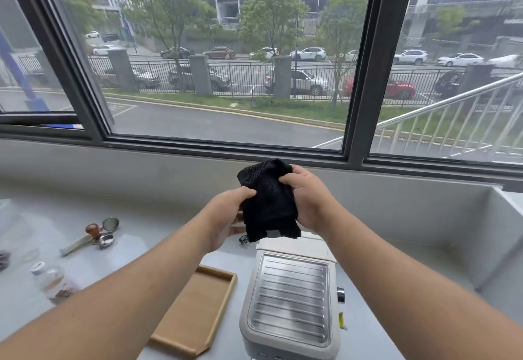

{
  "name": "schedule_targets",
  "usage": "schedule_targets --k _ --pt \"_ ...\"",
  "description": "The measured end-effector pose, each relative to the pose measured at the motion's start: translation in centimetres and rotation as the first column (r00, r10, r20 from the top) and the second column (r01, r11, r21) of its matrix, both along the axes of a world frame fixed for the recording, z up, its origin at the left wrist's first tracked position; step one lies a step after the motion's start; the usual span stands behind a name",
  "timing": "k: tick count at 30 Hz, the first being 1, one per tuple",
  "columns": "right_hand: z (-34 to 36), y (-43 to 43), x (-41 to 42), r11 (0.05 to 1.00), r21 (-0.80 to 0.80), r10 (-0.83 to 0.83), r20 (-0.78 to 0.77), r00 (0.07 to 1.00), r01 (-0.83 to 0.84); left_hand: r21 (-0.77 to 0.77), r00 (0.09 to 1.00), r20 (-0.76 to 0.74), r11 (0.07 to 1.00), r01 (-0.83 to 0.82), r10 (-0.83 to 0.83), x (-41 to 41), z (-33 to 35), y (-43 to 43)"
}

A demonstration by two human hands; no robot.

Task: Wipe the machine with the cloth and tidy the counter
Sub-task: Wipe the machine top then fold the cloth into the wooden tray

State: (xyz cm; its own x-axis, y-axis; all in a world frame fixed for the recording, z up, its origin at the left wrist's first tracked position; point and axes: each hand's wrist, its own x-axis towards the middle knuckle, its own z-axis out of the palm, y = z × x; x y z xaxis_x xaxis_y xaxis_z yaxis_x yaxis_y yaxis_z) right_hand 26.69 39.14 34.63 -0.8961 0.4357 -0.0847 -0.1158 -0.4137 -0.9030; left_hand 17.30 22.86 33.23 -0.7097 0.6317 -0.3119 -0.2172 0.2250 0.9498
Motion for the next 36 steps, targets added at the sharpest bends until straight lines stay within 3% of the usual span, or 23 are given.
schedule_targets --k 6,11,14,18,25,36 --pt "-1.5 -0.8 -2.2 0.996 0.092 -0.025 0.139 0.99 0.012 0.1 0.984 -0.12 0.987 -0.122 0.134 -3.4 -0.6 -0.5" --pt "-3.4 -3.1 -4.1 0.987 0.092 0.104 0.281 0.954 -0.135 0.127 0.988 -0.091 0.985 -0.114 0.126 -6.3 -1.1 -1.3" --pt "-4.2 -4.3 -5.1 0.99 0.11 0.053 0.301 0.952 -0.09 0.122 0.994 -0.057 0.989 -0.085 0.093 -8.1 -1.3 -1.9" --pt "-5.2 -5.4 -7.5 0.979 0.2 -0.11 0.357 0.928 0.039 0.044 0.996 -0.087 0.999 -0.027 0.031 -11.1 -2.3 -3.6" --pt "-8.1 -8.3 -10.9 0.962 0.267 -0.175 0.473 0.863 0.049 -0.125 0.981 -0.186 0.992 0.026 -0.049 -15.5 -6.2 -6.8" --pt "-16.3 -13.3 -14.8 0.94 0.338 -0.249 0.599 0.761 0.041 -0.235 0.994 -0.08 0.971 0.05 -0.071 -19.2 -15.0 -11.2"
